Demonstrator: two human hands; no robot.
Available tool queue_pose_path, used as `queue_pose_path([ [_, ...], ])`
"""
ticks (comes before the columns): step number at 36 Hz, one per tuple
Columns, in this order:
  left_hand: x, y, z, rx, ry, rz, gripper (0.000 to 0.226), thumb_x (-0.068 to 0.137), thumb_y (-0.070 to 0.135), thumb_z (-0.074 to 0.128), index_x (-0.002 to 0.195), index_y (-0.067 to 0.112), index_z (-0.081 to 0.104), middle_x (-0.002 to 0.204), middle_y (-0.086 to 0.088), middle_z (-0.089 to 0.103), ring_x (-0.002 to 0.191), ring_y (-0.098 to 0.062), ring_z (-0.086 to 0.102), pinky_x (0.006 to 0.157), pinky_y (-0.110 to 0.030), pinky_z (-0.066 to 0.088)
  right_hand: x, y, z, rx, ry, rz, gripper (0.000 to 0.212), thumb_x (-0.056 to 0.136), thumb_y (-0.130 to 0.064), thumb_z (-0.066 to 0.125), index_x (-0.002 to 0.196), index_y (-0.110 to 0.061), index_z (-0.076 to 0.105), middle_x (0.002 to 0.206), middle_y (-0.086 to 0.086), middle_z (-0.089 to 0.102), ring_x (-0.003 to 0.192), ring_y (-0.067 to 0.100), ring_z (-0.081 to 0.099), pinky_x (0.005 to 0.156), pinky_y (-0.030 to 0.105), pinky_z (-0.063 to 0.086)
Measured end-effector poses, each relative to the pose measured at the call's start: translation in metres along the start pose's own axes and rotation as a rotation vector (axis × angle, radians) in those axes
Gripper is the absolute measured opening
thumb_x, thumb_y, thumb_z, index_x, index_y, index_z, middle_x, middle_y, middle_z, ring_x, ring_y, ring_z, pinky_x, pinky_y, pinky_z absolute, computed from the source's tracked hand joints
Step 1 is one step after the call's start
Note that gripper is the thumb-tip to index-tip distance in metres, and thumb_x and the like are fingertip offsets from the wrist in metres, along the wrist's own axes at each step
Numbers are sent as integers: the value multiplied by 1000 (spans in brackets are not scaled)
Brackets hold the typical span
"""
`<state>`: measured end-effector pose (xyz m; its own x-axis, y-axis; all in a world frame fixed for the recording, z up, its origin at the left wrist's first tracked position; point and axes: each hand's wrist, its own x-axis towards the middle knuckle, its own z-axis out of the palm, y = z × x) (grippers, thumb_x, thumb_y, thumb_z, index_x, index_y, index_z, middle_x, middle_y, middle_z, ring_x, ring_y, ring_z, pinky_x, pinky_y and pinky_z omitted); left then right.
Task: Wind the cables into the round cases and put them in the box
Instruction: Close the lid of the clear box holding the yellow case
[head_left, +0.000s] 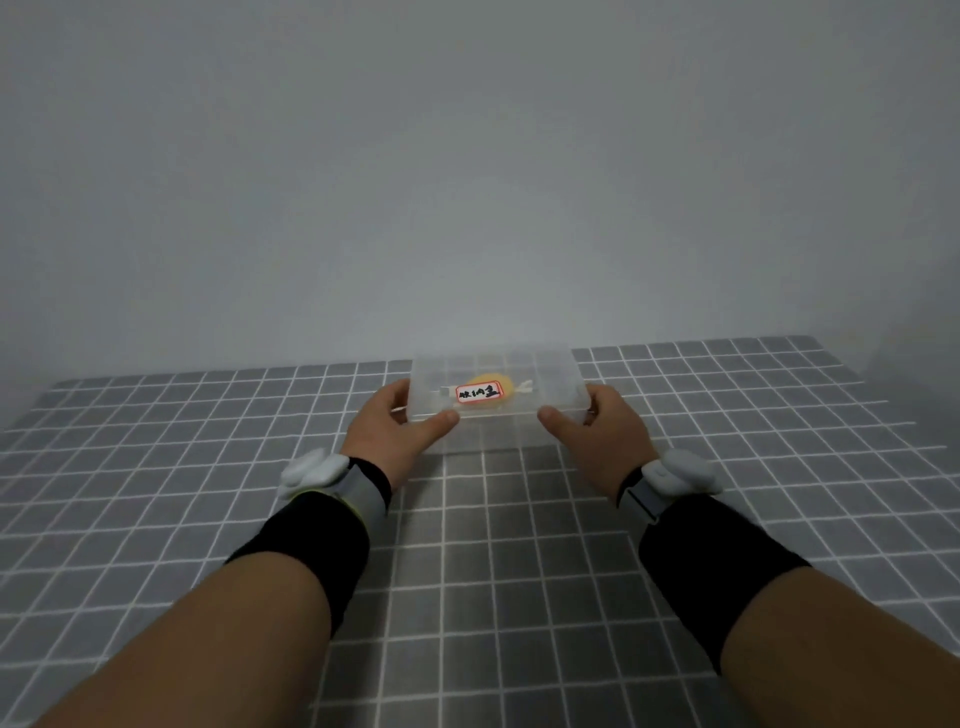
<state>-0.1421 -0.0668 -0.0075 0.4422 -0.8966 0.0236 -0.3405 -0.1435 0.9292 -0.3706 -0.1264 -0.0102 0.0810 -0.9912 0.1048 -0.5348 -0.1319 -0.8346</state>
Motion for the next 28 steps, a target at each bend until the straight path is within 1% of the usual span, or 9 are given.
queue_pose_path([
  [2,19,-8,-18,9,27,-10,57,75,27,86,124,26,58,106,17,66,89,5,62,82,-15,48,16,-13,23,-11,-23,-11,44,83,-47,73,113,-18,59,92,-6,62,79,13,58,67,27,41],
  [4,29,-13,-27,4,38,-26,63,73,30,87,129,23,58,114,11,66,98,-5,65,90,-24,50,23,-20,33,-12,-35,0,45,83,-48,73,114,-18,58,94,-5,63,82,14,60,70,27,41],
  [9,60,-28,-55,34,68,-56,74,58,49,88,123,24,64,114,13,71,103,-10,69,100,-38,53,46,-35,69,-20,-97,-1,45,84,-48,72,116,-19,56,101,-2,65,89,18,61,77,29,43],
  [11,74,-34,-61,50,82,-64,65,66,40,89,124,23,62,116,11,69,105,-12,67,101,-34,50,58,-38,85,-8,-107,5,40,85,-48,72,111,-23,54,101,-3,64,88,16,60,77,29,44],
  [14,86,-36,-67,56,92,-73,66,72,35,87,130,27,57,118,12,65,104,-11,64,99,-30,48,69,-40,101,-14,-96,11,45,85,-48,72,116,-20,55,103,-3,62,88,16,58,77,28,42],
  [16,91,-40,-69,56,85,-70,69,67,42,88,128,27,59,119,12,66,105,-10,65,101,-33,50,73,-40,106,-32,-90,9,49,84,-50,72,118,-19,55,104,-2,62,89,17,58,78,29,42],
  [21,102,-49,-71,51,78,-79,97,48,64,80,134,26,57,122,11,67,109,-12,66,102,-41,51,81,-41,113,-47,-96,12,52,85,-48,72,122,-17,54,102,-5,58,89,15,56,77,28,41],
  [25,107,-51,-70,103,72,-92,89,67,53,84,143,25,48,134,7,60,115,-16,61,106,-40,47,84,-42,117,-48,-102,3,49,85,-47,72,121,-18,55,99,-7,59,86,13,56,76,27,40],
  [28,111,-51,-66,138,69,-92,86,79,45,79,151,21,39,146,1,50,121,-18,55,106,-32,42,88,-41,119,-65,-106,12,49,85,-49,71,119,-18,55,100,-3,62,86,15,57,75,28,41],
])
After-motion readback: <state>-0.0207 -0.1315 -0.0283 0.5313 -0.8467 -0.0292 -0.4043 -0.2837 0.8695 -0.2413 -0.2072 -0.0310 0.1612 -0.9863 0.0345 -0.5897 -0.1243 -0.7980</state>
